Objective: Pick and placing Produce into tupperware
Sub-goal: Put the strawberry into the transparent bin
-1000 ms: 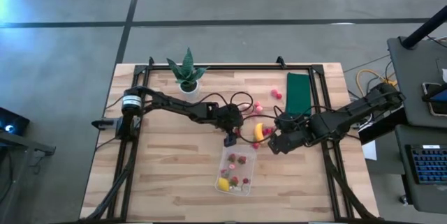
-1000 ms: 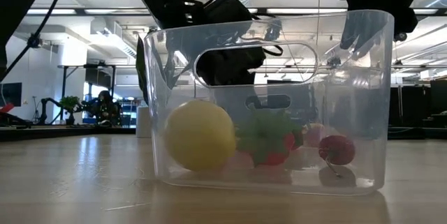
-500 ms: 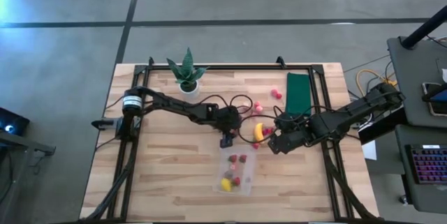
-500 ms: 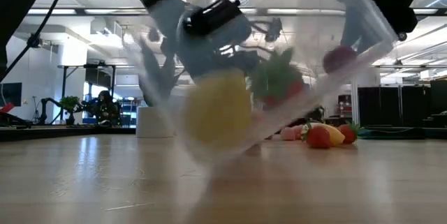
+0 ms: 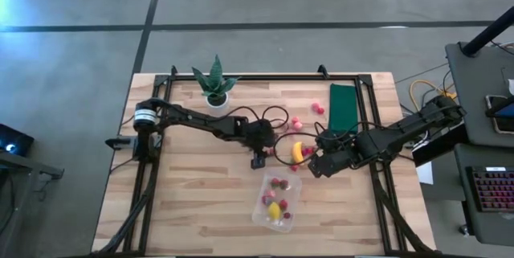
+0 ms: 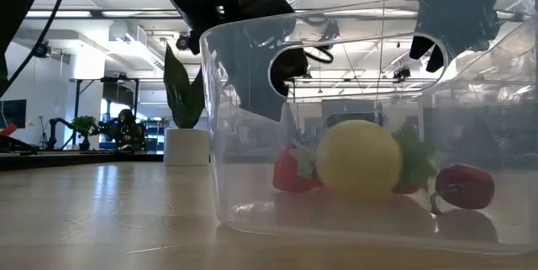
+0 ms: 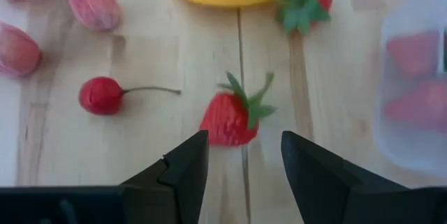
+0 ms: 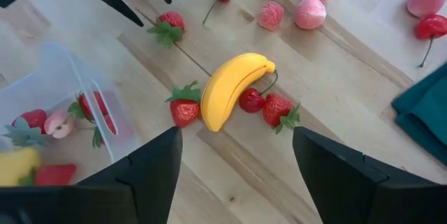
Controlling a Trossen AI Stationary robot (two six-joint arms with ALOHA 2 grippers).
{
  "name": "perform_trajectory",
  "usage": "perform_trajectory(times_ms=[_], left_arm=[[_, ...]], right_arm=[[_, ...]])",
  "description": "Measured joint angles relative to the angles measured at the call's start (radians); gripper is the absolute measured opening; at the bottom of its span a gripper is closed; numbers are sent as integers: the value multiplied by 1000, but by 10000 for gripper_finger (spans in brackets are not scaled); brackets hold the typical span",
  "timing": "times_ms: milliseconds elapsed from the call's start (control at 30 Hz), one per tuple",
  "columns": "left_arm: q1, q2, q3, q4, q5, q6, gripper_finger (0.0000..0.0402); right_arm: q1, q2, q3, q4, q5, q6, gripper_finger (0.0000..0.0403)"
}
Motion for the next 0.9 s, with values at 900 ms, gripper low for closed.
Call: perform_trajectory(times_ms=[900], left_arm=[[6, 22, 9, 76, -19, 302, 180]], right_arm=[[0, 0, -2, -2, -1, 10, 267]])
